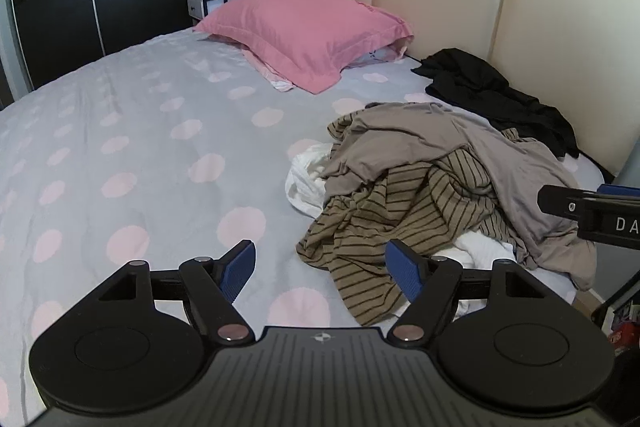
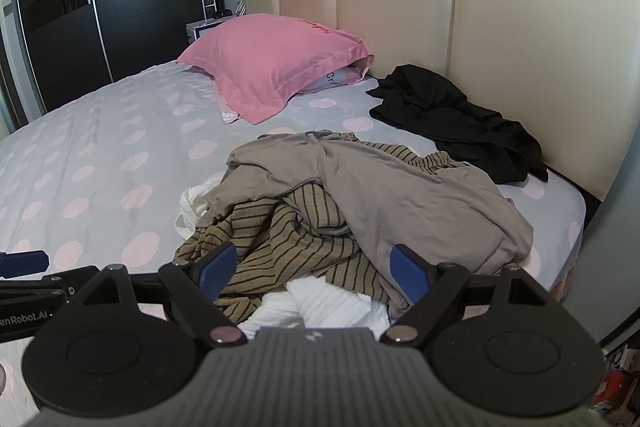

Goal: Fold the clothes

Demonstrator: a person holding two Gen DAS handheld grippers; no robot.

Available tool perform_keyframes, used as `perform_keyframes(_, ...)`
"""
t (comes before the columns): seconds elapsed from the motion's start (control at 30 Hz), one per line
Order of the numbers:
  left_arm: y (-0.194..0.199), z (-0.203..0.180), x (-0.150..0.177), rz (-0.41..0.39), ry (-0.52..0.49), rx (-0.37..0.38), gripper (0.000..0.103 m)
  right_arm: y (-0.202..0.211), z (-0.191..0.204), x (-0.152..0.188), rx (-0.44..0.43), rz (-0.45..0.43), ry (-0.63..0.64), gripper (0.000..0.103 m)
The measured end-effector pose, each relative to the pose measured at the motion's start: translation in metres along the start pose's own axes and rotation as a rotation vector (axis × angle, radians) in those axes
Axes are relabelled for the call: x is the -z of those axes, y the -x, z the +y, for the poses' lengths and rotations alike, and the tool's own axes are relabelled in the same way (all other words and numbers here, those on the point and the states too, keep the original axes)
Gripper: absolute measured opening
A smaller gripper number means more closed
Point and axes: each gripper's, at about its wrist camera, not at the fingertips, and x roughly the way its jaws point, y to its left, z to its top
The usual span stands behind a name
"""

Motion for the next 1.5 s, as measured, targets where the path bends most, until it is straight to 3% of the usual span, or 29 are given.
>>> perform_keyframes(1.5, -0.0046, 0.0011, 0.0009, 0.03, 0.008, -0.022, 0.071, -0.0001, 0.0028, 0.0004, -0.008, 0.005, 0.023, 0.086)
